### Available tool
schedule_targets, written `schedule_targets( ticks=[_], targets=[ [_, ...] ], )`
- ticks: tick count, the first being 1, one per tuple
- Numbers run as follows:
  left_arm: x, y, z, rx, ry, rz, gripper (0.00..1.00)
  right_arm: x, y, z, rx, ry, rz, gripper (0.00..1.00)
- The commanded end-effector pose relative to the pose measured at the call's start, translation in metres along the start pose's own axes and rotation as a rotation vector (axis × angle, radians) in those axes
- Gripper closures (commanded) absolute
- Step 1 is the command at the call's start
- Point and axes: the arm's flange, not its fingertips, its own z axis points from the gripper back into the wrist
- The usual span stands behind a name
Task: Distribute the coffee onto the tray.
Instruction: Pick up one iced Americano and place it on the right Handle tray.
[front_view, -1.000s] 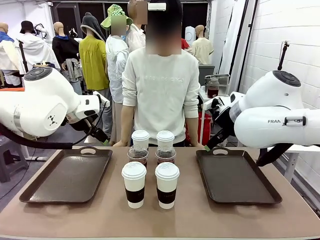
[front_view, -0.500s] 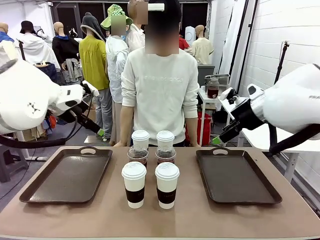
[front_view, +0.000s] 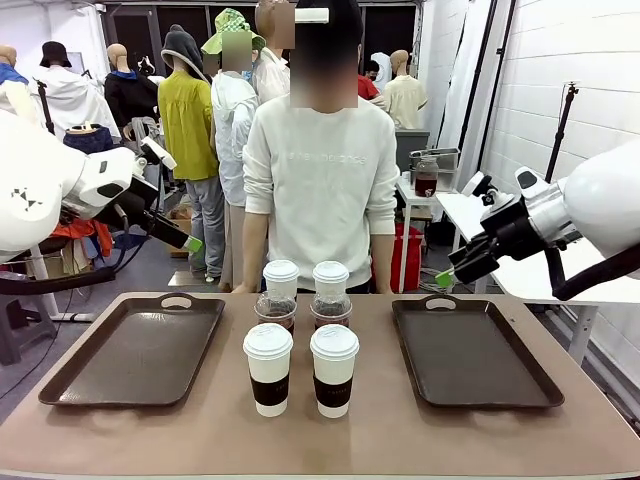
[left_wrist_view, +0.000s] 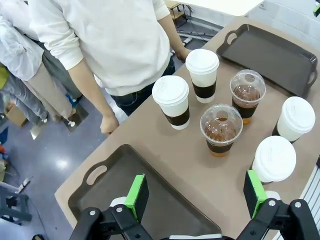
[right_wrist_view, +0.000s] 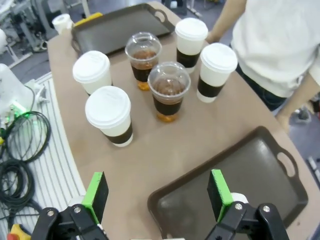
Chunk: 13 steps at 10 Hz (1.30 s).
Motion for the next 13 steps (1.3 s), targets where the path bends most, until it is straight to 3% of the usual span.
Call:
schedule_targets(
  ticks=[1, 3, 4, 13],
  targets=[
    [-0.016, 0.006, -0.007, -0.015, -0.048, 0.005, 0.00, -0.006, 0.000, -0.006, 0.048, -0.022, 0.014, 0.00],
    [-0.021, 0.011, -0.013, 0.026, -0.064, 0.043, 0.00, -0.005, 0.001, -0.009, -0.009, -0.001, -0.020, 0.00],
    [-0.008, 0.006, -0.001, 0.004, -0.012, 0.018, 0.00, -0.001, 0.001, -0.002, 0.025, -0.015, -0.002, 0.00],
    [-0.008, 0.006, -0.001, 0.004, -0.012, 0.018, 0.00, -0.001, 0.001, -0.002, 0.025, -0.015, -0.002, 0.00]
  ],
)
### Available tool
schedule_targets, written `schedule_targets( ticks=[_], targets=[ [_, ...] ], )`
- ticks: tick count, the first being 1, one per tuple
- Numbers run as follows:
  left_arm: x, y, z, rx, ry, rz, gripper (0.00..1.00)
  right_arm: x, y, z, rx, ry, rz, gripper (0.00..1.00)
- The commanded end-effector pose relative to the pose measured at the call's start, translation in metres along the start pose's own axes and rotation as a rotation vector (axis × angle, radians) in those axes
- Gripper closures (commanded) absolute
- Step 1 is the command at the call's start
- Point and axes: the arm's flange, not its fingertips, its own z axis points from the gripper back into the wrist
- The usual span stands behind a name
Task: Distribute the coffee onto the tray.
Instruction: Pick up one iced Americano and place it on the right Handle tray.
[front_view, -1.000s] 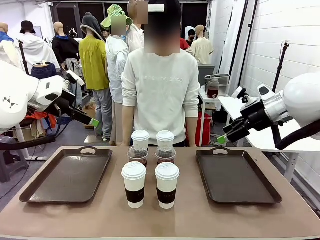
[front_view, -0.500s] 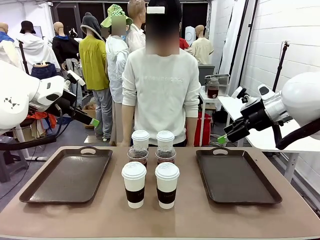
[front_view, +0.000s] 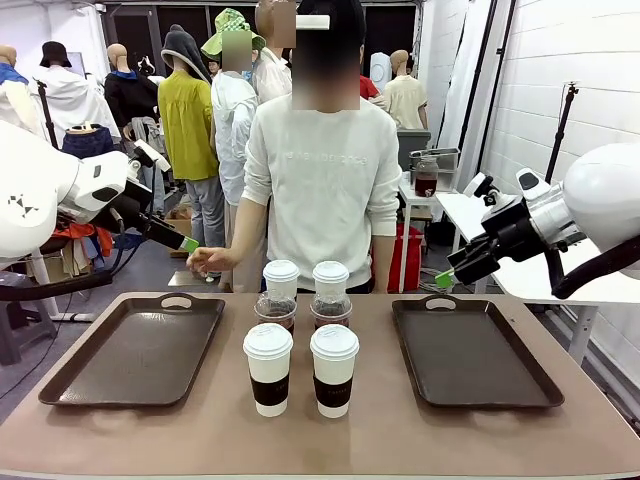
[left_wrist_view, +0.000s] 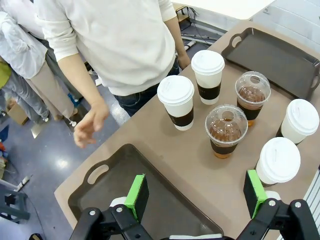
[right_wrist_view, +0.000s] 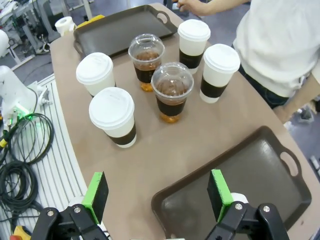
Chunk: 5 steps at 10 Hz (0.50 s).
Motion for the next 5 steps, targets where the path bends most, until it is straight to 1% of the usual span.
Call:
schedule_targets(
  ticks=[1, 5],
  targets=[
    [-0.0006, -0.0008, 0.0013, -0.008, 0.005, 0.000, 0.00, -0.0003, -0.0024, -0.0020, 0.019, -0.011, 0.014, 0.00],
    [-0.0006, -0.0008, 0.0013, -0.008, 0.005, 0.000, 0.00, -0.0003, -0.0024, -0.0020, 0.019, -0.011, 0.014, 0.00]
  ],
)
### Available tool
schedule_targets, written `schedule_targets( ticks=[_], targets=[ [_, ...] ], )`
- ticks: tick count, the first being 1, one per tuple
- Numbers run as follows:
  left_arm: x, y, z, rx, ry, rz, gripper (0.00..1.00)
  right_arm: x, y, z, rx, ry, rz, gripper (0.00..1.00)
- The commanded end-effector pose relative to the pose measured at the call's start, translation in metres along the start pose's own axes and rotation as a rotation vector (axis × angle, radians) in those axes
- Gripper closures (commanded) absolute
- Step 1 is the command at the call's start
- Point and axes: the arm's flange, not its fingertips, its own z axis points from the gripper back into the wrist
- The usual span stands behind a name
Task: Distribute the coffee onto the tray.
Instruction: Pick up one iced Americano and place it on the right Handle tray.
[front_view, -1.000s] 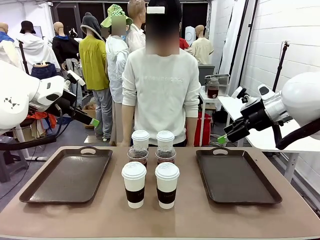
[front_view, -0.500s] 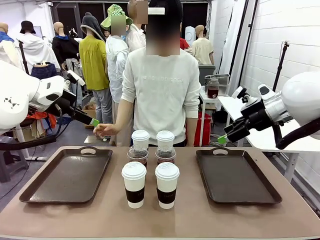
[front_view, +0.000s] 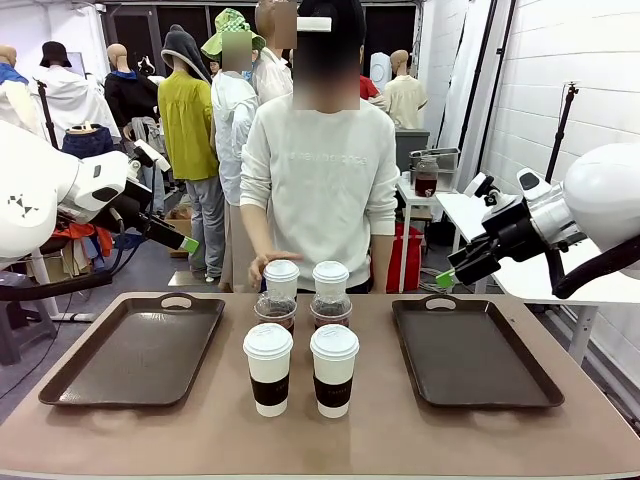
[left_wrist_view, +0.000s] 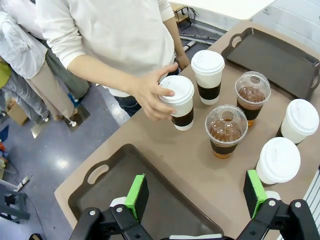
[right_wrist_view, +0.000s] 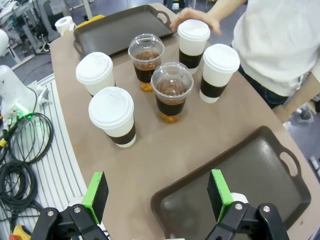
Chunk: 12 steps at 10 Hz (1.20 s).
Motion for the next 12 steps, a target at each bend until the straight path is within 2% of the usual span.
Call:
schedule_targets(
  ticks=[1, 6, 9, 11, 12],
  targets=[
    [-0.001, -0.001, 0.001, -0.008, 0.005, 0.000, 0.00, 0.000, -0.002, -0.003, 0.021, -0.012, 0.011, 0.00],
    [-0.001, -0.001, 0.001, -0.008, 0.005, 0.000, 0.00, 0.008, -0.008, -0.001, -0.002, 0.018, 0.017, 0.00],
    [-0.001, -0.001, 0.001, -0.008, 0.005, 0.000, 0.00, 0.032, -0.034, -0.005, 0.007, 0.123, 0.044, 0.00],
    [-0.001, -0.001, 0.001, -0.008, 0.005, 0.000, 0.00, 0.041, -0.053, -0.012, 0.023, 0.121, 0.107, 0.00],
    [-0.001, -0.001, 0.001, -0.008, 0.005, 0.000, 0.00, 0.041, -0.062, -0.017, 0.052, 0.089, 0.202, 0.00]
  ],
)
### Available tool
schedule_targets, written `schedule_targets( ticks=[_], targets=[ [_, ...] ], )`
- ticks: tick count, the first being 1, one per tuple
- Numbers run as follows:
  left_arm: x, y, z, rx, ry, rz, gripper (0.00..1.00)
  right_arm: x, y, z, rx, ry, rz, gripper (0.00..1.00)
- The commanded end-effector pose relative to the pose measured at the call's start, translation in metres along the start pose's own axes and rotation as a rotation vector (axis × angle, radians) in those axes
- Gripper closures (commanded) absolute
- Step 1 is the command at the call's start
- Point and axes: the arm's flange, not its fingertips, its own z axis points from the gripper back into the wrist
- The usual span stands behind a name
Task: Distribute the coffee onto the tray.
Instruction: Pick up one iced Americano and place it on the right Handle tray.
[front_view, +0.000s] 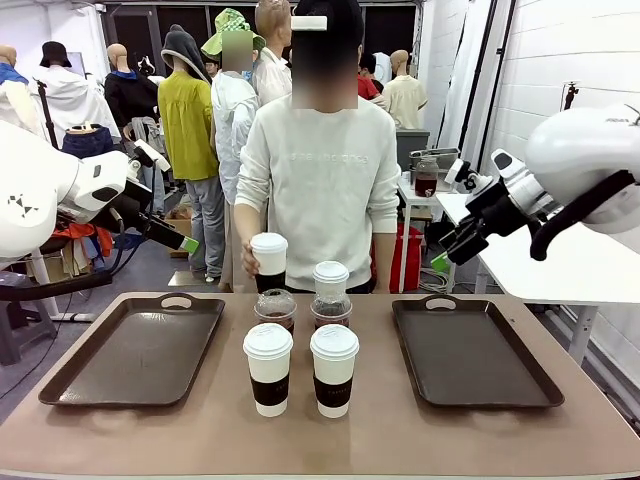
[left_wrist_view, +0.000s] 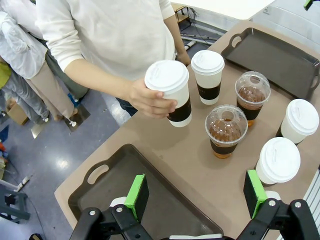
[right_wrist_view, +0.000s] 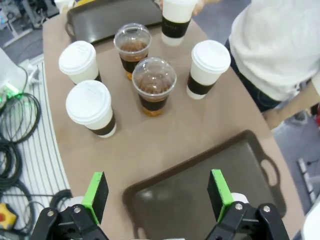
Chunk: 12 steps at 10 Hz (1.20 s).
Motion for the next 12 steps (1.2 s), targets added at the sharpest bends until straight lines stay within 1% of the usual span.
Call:
schedule_targets(
  ticks=[1, 2, 4, 5, 7, 8, 9, 10, 12],
  targets=[
    [-0.001, -0.001, 0.001, -0.007, 0.005, 0.001, 0.00, -0.006, -0.024, -0.008, 0.053, -0.054, 0.149, 0.00],
    [-0.001, -0.001, 0.001, -0.007, 0.005, 0.001, 0.00, -0.015, -0.035, -0.015, 0.091, -0.095, 0.185, 0.00],
    [-0.001, -0.001, 0.001, -0.007, 0.005, 0.001, 0.00, -0.029, -0.049, -0.029, 0.173, -0.126, 0.236, 0.00],
    [-0.001, -0.001, 0.001, -0.007, 0.005, 0.001, 0.00, -0.037, -0.055, -0.035, 0.207, -0.132, 0.235, 0.00],
    [-0.001, -0.001, 0.001, -0.007, 0.005, 0.001, 0.00, -0.046, -0.064, -0.046, 0.213, -0.164, 0.222, 0.00],
    [-0.001, -0.001, 0.001, -0.007, 0.005, 0.001, 0.00, -0.047, -0.065, -0.050, 0.208, -0.163, 0.213, 0.00],
    [-0.001, -0.001, 0.001, -0.007, 0.005, 0.001, 0.00, -0.046, -0.063, -0.050, 0.169, -0.135, 0.188, 0.00],
    [-0.001, -0.001, 0.001, -0.007, 0.005, 0.001, 0.00, -0.054, -0.059, -0.048, 0.212, -0.157, 0.209, 0.00],
    [-0.001, -0.001, 0.001, -0.007, 0.005, 0.001, 0.00, -0.054, -0.059, -0.048, 0.212, -0.157, 0.209, 0.00]
  ],
)
